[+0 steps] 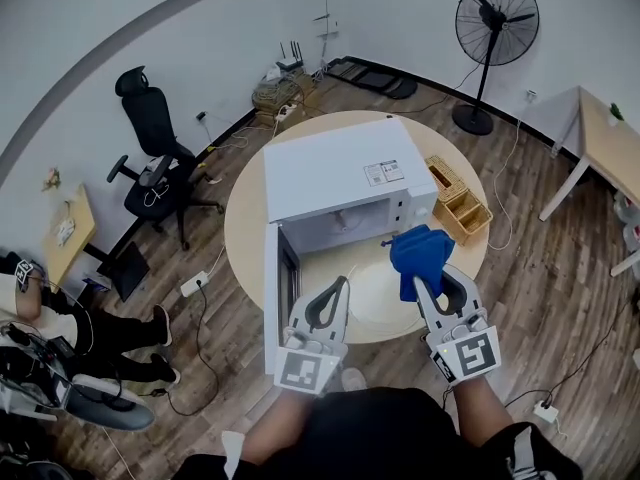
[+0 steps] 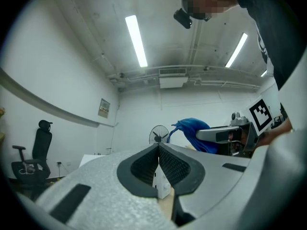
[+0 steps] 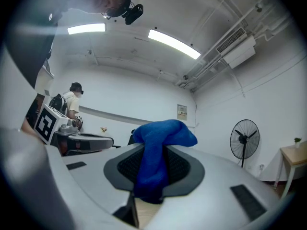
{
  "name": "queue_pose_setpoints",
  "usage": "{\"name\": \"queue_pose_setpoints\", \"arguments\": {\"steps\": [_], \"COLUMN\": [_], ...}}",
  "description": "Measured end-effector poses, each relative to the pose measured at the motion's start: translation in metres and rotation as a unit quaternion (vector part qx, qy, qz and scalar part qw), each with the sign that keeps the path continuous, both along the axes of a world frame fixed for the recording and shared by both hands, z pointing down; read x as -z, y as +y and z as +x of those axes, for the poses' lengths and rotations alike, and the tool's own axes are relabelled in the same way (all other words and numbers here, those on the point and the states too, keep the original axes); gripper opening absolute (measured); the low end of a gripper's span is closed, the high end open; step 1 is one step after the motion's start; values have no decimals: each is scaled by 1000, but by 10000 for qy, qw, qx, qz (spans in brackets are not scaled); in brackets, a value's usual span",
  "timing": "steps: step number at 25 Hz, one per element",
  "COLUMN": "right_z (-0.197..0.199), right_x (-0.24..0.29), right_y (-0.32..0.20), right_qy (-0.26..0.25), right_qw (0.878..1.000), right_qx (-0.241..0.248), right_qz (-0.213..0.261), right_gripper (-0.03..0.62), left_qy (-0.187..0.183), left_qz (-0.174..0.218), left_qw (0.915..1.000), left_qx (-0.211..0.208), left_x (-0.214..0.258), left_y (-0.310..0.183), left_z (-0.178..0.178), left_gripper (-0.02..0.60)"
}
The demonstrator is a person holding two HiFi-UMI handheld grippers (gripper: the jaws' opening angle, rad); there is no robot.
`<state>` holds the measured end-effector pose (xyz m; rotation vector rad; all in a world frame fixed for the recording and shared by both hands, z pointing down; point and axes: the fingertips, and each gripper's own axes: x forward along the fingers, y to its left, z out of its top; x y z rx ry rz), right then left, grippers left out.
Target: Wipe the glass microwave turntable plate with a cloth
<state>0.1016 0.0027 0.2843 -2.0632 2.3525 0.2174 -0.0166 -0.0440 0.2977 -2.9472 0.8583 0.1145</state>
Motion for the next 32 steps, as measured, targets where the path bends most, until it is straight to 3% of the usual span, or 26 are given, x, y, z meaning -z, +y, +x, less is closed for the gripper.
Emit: {"name": "queue_pose_setpoints", "arguments": {"steps": [5, 14, 24, 32], "right_z": [-1, 19, 58, 53], "right_x": [6, 12, -6, -46], "right_y": [-19, -68, -112, -132], "right_qy": [-38, 68, 143, 80], "right_qw": [9999, 9997, 9964, 9900], "right_qx": [-70, 212, 819, 1255], "right_qz": [82, 135, -170, -646], "right_gripper": [92, 92, 92, 92], "left_qy": [-8, -42, -134, -337], "left_qz": [103, -63, -250, -412], "left_qw": [9999, 9994, 9952, 9913], "left_qx": [12, 344, 941, 1201], "left_x": [3, -7, -24, -52], "left_y": [-21, -55, -93, -108], "left_z": [-5, 10, 35, 36], "left_gripper": [6, 6, 6, 6]}}
